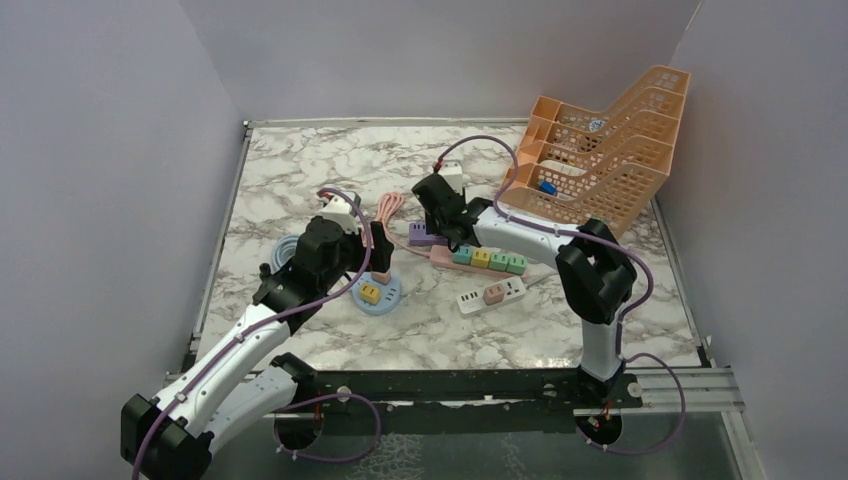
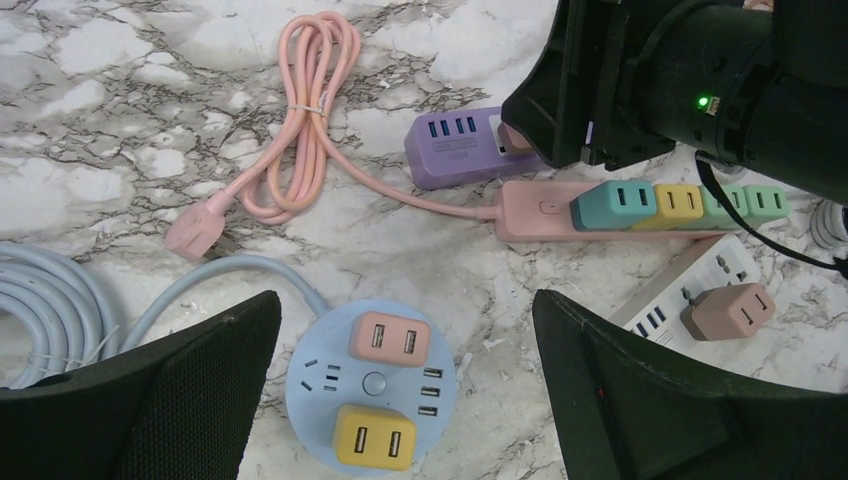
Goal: Insert the plug
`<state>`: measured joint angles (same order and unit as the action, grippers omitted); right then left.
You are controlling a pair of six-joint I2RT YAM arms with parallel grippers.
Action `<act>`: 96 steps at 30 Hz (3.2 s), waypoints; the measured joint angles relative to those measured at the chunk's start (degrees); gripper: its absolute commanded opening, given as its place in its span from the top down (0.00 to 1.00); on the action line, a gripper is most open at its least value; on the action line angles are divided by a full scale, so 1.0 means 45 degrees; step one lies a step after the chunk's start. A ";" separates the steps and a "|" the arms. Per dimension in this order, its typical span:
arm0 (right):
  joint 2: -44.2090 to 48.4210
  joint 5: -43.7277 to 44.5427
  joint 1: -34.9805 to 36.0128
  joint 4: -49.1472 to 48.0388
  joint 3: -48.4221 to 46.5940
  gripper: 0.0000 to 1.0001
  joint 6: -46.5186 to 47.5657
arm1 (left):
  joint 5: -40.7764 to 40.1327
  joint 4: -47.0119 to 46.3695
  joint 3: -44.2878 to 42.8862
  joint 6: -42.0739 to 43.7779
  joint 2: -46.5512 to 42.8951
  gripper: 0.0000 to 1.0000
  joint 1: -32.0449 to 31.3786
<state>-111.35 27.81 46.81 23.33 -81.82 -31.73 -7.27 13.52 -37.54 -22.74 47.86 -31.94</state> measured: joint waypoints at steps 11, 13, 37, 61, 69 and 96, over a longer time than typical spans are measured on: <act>-0.0039 0.1379 0.0510 -0.0937 0.0971 0.88 -0.1171 | -0.0277 -0.0029 -0.0063 0.0092 0.0063 0.01 0.0015; 0.0000 0.1496 0.0544 -0.1214 0.1141 0.86 -0.1175 | -0.0296 -0.0029 -0.0063 0.0092 0.0063 0.01 0.0024; 0.0010 0.2642 0.0981 -0.2093 0.1603 0.50 -0.0937 | -0.1175 0.0068 -0.0393 0.0194 -0.0126 0.01 0.0029; 0.2754 0.0602 -0.3308 0.0850 0.1885 0.36 -0.2589 | -0.1161 0.0160 -0.0942 0.0379 0.0491 0.01 0.0087; 0.0738 -0.0126 -0.4031 0.0957 0.1715 0.36 -0.3560 | -0.1044 0.0165 -0.0942 0.0277 0.0510 0.01 0.0087; 0.2351 -0.2249 -0.4036 0.0884 0.1817 0.77 -0.0345 | 0.0005 0.0053 -0.1549 -0.0831 0.0515 0.01 0.0087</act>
<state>-100.77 17.69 28.64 27.31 -73.65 -33.28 -7.25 13.76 -44.51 -26.48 50.17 -31.55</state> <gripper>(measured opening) 0.422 0.992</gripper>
